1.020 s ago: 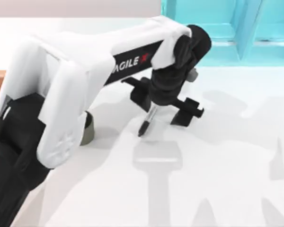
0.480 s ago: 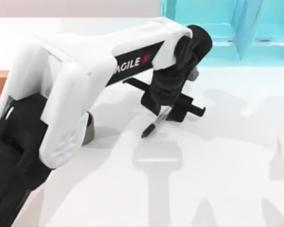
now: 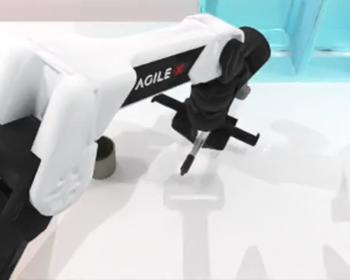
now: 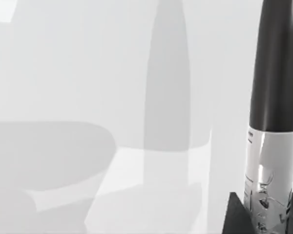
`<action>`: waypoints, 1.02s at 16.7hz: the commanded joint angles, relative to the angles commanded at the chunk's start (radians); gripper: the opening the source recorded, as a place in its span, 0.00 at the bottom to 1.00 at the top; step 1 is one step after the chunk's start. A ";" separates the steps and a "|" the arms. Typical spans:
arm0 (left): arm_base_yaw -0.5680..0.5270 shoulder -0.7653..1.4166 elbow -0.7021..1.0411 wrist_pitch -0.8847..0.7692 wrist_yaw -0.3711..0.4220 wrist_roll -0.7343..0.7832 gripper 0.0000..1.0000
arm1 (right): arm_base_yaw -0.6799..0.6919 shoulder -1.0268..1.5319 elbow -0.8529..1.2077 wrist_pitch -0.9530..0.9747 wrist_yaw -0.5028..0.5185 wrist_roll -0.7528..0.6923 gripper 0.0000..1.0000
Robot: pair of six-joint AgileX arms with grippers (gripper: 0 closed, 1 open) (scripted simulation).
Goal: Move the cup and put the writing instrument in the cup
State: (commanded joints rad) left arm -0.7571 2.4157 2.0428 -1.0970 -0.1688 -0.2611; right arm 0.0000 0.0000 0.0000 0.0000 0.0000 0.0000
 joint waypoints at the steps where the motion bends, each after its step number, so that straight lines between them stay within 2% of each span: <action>1: -0.014 -0.043 -0.029 -0.015 -0.001 -0.016 0.00 | 0.000 0.000 0.000 0.000 0.000 0.000 1.00; 6: -0.090 -0.245 -0.166 -0.092 -0.010 -0.096 0.00 | 0.000 0.000 0.000 0.000 0.000 0.000 1.00; 11: -0.109 -0.281 -0.192 -0.109 -0.013 -0.114 0.00 | 0.000 0.000 0.000 0.000 0.000 0.000 1.00; 14: -0.102 -0.283 -0.194 -0.098 -0.012 -0.110 0.00 | 0.000 0.000 0.000 0.000 0.000 0.000 1.00; 17: -0.089 -0.327 -0.251 -0.009 -0.014 -0.095 0.00 | 0.000 0.000 0.000 0.000 0.000 0.000 1.00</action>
State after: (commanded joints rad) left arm -0.8459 2.0891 1.7913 -1.1063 -0.1825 -0.3559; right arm 0.0000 0.0000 0.0000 0.0000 0.0000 0.0000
